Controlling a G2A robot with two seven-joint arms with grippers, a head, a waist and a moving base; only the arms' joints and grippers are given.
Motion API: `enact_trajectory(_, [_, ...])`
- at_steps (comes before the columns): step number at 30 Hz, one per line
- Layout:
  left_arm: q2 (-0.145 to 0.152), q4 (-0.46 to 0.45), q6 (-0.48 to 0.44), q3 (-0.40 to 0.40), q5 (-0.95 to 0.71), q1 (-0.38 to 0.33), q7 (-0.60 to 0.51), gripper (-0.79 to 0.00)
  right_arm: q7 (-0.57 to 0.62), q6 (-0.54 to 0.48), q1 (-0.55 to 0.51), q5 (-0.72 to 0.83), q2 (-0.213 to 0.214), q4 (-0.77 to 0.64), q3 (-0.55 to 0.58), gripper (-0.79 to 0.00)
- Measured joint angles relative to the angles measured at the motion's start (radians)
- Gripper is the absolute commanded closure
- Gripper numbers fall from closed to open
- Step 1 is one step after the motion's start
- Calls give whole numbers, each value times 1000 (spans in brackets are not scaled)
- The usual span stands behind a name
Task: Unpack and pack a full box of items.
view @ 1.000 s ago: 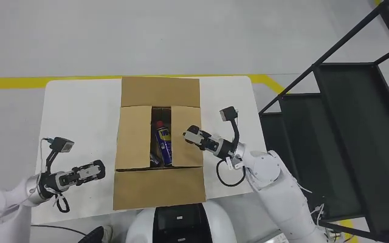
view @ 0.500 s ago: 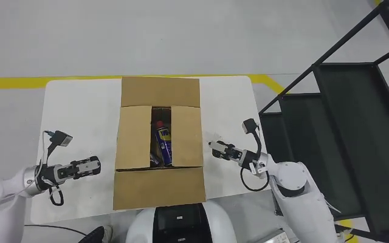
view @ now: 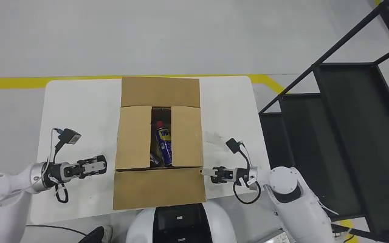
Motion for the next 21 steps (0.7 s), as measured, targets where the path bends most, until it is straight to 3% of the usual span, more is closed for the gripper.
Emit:
enact_trajectory(8, [24,26,-38,33,-43,-18,38,-785,28,-43,19,37,4,51,-66,-785])
enact_trajectory(21, [54,34,-70,55,-114,-18,70,-785,83,-238,29,265,13,57,-91,-785])
